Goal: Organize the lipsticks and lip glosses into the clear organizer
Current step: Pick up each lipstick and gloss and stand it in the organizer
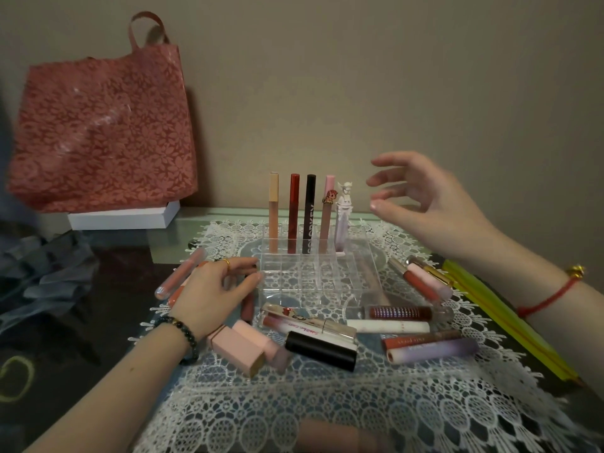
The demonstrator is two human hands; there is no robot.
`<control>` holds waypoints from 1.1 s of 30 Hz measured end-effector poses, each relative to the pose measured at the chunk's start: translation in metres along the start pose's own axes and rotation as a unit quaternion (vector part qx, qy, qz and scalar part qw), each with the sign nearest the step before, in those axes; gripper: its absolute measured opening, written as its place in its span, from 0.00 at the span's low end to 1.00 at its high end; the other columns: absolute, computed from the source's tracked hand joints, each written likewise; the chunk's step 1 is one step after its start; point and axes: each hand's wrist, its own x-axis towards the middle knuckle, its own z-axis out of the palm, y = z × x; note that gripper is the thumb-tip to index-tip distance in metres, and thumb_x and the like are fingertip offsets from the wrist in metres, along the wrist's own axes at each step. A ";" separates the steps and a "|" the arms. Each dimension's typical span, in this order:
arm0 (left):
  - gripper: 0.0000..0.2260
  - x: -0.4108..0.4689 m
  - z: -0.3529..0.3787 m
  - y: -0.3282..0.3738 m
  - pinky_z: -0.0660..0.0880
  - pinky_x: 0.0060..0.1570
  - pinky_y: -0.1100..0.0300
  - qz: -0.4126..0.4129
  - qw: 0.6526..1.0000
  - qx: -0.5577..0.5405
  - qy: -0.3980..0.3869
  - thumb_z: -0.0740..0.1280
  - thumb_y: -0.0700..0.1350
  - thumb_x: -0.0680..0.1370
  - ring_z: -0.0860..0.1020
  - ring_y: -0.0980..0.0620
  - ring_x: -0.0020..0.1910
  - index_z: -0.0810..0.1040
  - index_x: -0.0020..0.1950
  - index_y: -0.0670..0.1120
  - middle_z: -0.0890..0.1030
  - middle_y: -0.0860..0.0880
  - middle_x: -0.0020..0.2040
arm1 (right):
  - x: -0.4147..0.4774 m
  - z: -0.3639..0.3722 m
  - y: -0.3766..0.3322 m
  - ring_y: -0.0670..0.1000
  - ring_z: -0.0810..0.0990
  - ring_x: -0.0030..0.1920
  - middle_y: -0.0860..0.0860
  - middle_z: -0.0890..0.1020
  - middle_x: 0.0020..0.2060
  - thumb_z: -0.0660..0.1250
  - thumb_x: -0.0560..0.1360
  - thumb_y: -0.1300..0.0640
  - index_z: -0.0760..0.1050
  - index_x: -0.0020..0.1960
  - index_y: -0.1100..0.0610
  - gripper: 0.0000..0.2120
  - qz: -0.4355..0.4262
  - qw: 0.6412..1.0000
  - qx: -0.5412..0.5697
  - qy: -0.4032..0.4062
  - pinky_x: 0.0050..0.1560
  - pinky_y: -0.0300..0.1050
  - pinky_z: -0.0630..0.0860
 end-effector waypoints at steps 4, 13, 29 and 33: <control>0.06 -0.005 -0.006 0.006 0.62 0.38 0.83 0.031 0.998 0.052 0.027 0.68 0.48 0.72 0.71 0.77 0.40 0.80 0.49 0.53 0.75 0.65 0.35 | -0.031 0.014 -0.011 0.40 0.78 0.50 0.42 0.79 0.48 0.68 0.67 0.55 0.72 0.54 0.41 0.17 0.004 0.999 -0.003 -0.043 0.51 0.37 0.76; 0.07 -0.016 -0.014 0.024 0.71 0.47 0.64 0.146 0.973 0.127 -0.123 0.65 0.61 0.67 0.76 0.62 0.39 0.78 0.36 0.61 0.80 0.62 0.35 | -0.085 0.068 0.010 0.31 0.69 0.52 0.27 0.71 0.50 0.66 0.69 0.46 0.66 0.49 0.28 0.16 0.024 0.984 -0.106 -0.139 0.51 0.31 0.69; 0.06 -0.012 -0.011 0.026 0.71 0.52 0.58 0.143 0.957 0.180 -0.177 0.70 0.56 0.68 0.76 0.61 0.43 0.82 0.42 0.57 0.79 0.61 0.39 | -0.100 0.081 0.033 0.30 0.65 0.52 0.30 0.71 0.47 0.65 0.72 0.49 0.68 0.55 0.37 0.14 0.038 0.978 -0.160 -0.130 0.47 0.27 0.64; 0.06 -0.012 -0.010 0.025 0.71 0.46 0.64 0.150 0.960 0.174 -0.162 0.71 0.56 0.67 0.74 0.62 0.40 0.81 0.41 0.57 0.77 0.60 0.39 | -0.100 0.079 0.035 0.29 0.64 0.52 0.29 0.69 0.47 0.64 0.71 0.45 0.68 0.57 0.39 0.15 0.044 0.976 -0.175 -0.121 0.47 0.28 0.63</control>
